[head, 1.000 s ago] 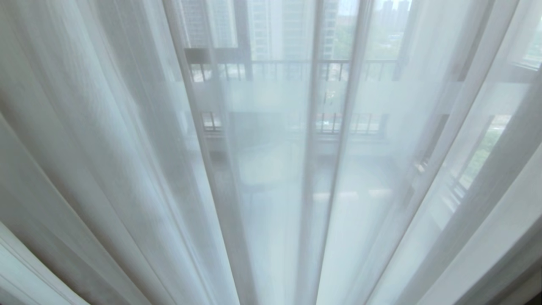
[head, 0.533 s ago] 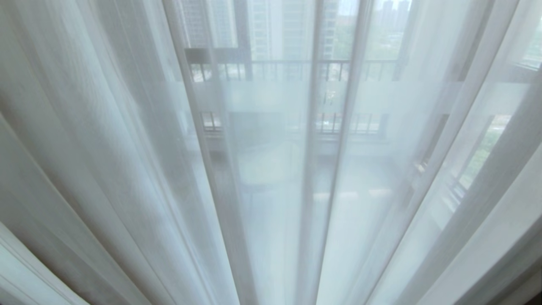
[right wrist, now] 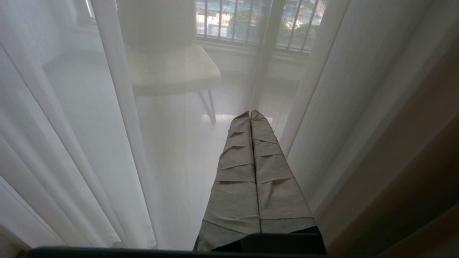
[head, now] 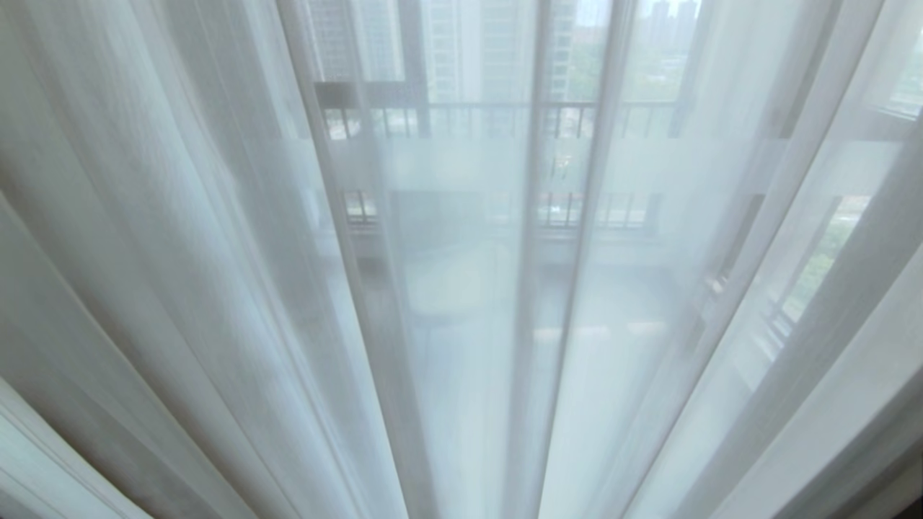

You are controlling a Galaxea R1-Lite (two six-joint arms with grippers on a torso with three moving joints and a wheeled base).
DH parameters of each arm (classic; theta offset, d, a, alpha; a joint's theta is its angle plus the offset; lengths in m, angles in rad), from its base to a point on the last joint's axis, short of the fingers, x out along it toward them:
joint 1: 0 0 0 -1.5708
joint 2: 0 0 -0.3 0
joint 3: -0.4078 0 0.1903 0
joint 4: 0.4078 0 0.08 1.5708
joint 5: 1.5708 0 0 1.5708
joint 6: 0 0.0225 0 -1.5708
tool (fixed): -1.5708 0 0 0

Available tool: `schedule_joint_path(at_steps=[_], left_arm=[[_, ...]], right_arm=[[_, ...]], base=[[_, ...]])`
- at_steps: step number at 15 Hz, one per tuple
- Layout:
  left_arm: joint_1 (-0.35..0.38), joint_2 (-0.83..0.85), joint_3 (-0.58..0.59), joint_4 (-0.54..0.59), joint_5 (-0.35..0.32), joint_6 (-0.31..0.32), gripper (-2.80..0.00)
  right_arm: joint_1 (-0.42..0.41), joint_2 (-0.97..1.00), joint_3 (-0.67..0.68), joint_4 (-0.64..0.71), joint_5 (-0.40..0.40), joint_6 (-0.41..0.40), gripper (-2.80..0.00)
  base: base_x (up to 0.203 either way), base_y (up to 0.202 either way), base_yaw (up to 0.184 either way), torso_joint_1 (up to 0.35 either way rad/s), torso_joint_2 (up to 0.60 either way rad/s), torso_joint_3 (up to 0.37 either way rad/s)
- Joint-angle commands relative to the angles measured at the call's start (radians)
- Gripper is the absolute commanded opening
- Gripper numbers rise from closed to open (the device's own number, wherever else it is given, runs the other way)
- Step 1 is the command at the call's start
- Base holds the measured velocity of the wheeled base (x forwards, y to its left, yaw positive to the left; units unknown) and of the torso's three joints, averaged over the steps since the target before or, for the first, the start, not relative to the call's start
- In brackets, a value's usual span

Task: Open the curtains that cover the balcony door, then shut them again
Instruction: Close the outer curtains on both sides

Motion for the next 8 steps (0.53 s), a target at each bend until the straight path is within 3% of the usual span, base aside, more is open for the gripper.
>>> schedule_joint_path(at_steps=[1, 5, 8], left_arm=[[0.0, 0.0, 0.0, 0.0, 0.002, 0.0, -2.8], [0.0, 0.0, 0.001, 0.0, 0.002, 0.0, -2.8], [0.0, 0.0, 0.0, 0.0, 0.002, 0.0, -2.8]], right_arm=[[0.0, 0.0, 0.0, 0.001, 0.0, -0.001, -2.8], [0.0, 0.0, 0.0, 0.001, 0.0, -0.001, -2.8], [0.0, 0.0, 0.0, 0.001, 0.0, -0.001, -2.8]], base=[[0.0, 0.0, 0.0, 0.0, 0.0, 0.0], [0.001, 0.022, -0.002, 0.001, 0.0, 0.0], [0.001, 0.18, 0.0, 0.005, 0.0, 0.003]])
